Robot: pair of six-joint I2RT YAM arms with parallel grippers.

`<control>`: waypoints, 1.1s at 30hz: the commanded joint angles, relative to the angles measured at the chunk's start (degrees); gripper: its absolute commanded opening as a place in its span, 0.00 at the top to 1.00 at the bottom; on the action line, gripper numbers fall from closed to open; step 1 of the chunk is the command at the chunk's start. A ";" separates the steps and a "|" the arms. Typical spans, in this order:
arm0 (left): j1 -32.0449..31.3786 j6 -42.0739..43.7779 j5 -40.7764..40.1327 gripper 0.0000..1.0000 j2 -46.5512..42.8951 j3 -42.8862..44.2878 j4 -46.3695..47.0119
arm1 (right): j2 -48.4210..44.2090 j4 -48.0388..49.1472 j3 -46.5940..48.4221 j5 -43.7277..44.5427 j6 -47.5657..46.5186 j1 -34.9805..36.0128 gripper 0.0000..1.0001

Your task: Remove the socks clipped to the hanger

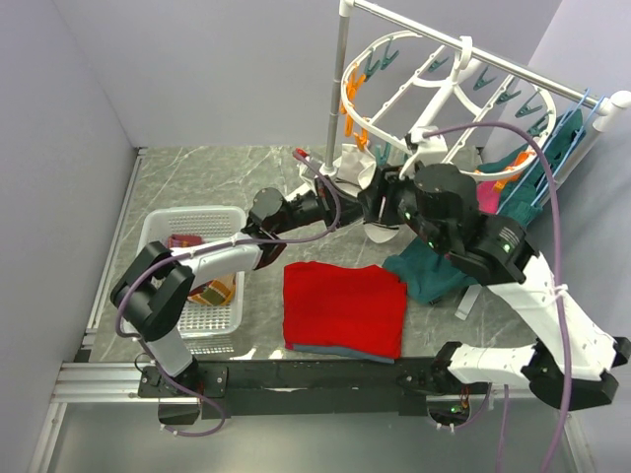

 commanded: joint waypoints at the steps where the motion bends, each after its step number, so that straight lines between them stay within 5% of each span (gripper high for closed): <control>1: -0.41 0.10 -0.13 0.99 -4.06 -0.57 0.52 | 2.81 3.47 5.05 8.78 -3.56 -1.11 0.39; 10: -0.59 -2.09 0.57 0.99 -5.47 -1.27 1.31 | 2.46 12.25 0.84 7.73 -4.88 -5.59 0.47; 16: -0.85 -1.66 0.39 0.99 -6.35 -1.45 0.52 | 2.37 15.86 -2.15 -1.67 -1.63 -13.32 0.50; 33: -3.05 -0.51 0.74 0.99 -7.58 0.31 -2.02 | 6.59 19.38 -3.04 -2.12 -1.80 -15.52 0.43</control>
